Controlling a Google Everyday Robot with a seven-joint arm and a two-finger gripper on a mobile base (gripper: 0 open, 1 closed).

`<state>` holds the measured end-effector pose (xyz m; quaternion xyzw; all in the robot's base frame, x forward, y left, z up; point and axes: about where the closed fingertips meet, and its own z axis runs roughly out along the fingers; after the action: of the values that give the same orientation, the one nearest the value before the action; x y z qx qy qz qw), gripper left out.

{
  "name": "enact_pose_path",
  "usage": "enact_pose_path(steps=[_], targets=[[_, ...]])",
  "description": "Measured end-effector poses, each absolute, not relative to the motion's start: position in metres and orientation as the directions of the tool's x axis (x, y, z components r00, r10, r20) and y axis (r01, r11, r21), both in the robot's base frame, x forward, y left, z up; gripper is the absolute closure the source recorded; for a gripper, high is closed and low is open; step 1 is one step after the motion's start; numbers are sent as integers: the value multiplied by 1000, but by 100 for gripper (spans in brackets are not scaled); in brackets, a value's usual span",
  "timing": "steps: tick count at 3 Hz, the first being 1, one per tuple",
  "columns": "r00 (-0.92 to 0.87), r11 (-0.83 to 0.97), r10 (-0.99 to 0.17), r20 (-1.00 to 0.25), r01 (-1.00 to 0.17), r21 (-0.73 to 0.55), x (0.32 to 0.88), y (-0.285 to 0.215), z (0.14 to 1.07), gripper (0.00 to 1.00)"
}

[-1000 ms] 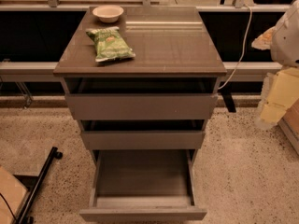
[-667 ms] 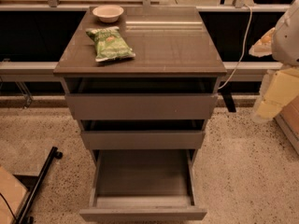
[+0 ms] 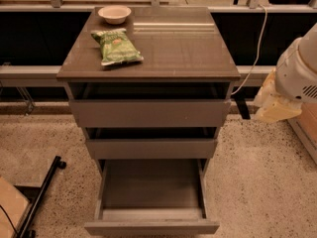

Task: Close bottom drawer

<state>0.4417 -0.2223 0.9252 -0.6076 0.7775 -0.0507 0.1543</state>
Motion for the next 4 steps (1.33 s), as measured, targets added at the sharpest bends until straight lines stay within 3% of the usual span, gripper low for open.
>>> enact_pose_path(steps=[1,3,4], targets=[[-363,401,-898,-250,-908,-122,437,-230,835,95],[-348,387,-906,-242,-912,-138,436,-230,843,100],[-413,442,-865,-285,-896,-45,442,-218,753,100]])
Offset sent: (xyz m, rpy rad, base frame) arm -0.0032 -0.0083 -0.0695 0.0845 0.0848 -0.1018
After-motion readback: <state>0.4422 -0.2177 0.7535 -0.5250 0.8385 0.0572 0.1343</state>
